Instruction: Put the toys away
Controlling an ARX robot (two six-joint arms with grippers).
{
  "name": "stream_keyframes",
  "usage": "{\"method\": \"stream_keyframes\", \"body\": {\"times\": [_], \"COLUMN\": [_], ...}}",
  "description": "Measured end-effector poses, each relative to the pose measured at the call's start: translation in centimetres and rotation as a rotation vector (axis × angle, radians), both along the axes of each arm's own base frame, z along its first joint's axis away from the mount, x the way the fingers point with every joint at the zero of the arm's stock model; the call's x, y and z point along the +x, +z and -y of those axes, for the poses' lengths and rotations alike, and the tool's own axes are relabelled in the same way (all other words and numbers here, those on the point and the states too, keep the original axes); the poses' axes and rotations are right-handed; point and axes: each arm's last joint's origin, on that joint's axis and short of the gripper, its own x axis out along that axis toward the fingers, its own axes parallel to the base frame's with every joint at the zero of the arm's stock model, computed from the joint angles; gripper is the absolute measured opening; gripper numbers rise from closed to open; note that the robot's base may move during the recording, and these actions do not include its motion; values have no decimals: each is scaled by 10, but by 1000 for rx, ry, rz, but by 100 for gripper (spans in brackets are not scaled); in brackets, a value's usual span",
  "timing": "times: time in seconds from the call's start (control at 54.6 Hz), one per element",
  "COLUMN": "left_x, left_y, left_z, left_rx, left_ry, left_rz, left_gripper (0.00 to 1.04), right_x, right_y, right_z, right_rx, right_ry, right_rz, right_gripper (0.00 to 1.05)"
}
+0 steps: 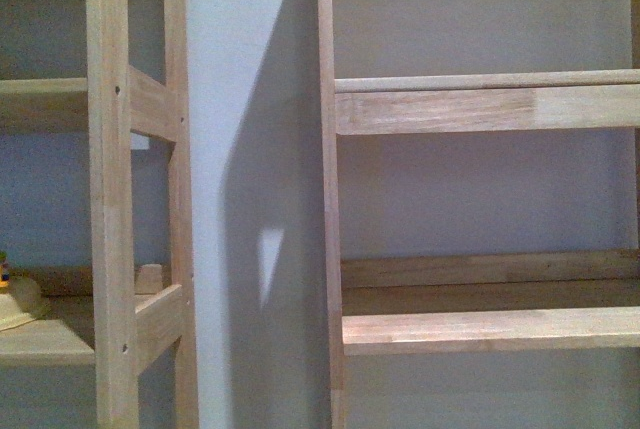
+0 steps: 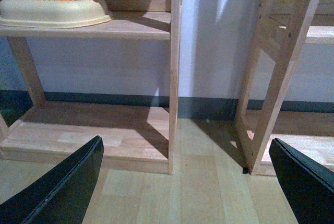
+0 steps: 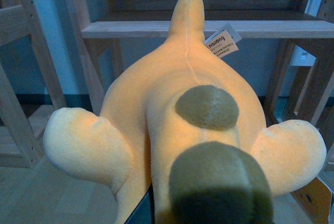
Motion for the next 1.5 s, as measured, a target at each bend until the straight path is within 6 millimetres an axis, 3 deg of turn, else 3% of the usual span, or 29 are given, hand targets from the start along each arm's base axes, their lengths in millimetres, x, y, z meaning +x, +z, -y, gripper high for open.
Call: {"method": "stream_keyframes", "body": {"times": [0.55,0.843,1.118,1.502], "left_x": [0,0,0,0], "left_y": [0,0,0,0], "left_z": [0,0,0,0], "left_rx": [0,0,0,0], "left_ry": [0,0,0,0], "left_rz": [-1,-1,-1,-1], "left_gripper": [98,98,98,98], "right_x": [0,2,2,2], "right_y": [0,-1,36,116], "right_z": [0,-2,1,-7], "right_rx": [0,97,26,-47], "right_ry": [0,-117,-226,-256], "right_rz": [0,-64,5,187], "right_gripper": [7,7,7,7]}}
